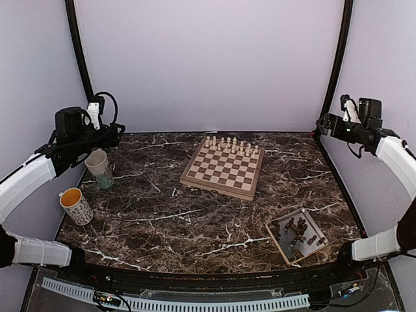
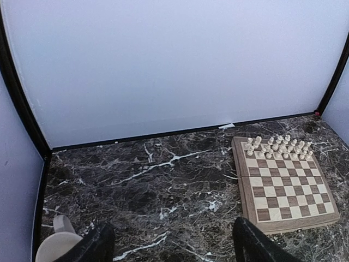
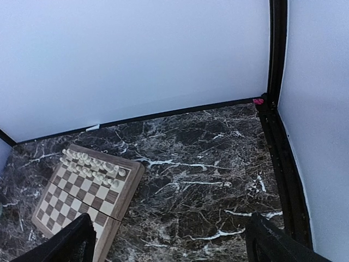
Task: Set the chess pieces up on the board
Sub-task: Move the chessboard to the center of the board, then pick up the chess pile from the storage box, then pass from the right arm to the left, then place the king on d8.
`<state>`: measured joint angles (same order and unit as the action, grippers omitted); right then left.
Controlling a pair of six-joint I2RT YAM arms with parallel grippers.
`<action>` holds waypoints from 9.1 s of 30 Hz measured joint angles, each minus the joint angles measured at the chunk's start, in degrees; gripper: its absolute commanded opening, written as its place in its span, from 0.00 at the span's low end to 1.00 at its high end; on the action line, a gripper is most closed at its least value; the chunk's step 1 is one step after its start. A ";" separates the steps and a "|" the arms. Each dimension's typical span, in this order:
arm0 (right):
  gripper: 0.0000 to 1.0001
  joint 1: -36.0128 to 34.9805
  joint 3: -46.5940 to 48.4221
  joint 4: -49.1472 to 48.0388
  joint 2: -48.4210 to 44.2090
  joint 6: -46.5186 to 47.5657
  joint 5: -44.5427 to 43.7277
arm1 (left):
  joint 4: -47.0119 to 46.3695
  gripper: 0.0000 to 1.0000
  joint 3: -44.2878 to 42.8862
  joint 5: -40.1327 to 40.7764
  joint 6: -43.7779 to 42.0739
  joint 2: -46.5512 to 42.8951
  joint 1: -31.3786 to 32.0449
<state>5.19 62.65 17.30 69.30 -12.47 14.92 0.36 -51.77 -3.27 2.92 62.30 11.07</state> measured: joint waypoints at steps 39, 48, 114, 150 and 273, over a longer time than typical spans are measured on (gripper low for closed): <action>0.64 -18.58 26.08 13.14 51.76 12.37 12.96 | 8.44 0.79 -47.76 -17.84 29.38 70.34 12.37; 0.56 -19.08 28.13 13.35 56.19 12.87 17.09 | 6.34 0.69 -45.94 -23.78 30.21 70.34 12.63; 0.42 -23.58 -3.58 37.94 4.02 50.03 6.73 | 5.49 0.63 -10.60 -9.38 6.36 26.32 31.39; 0.18 -23.58 -12.11 41.46 13.60 51.54 -5.60 | 2.91 0.63 -11.96 -8.28 5.27 34.42 36.11; 0.00 -52.19 27.71 42.10 38.60 52.85 0.22 | -8.00 0.00 -19.19 -43.71 37.07 49.57 23.80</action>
<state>-47.00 90.37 59.40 107.90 40.38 15.14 -7.64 -70.96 -46.98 39.99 111.87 34.87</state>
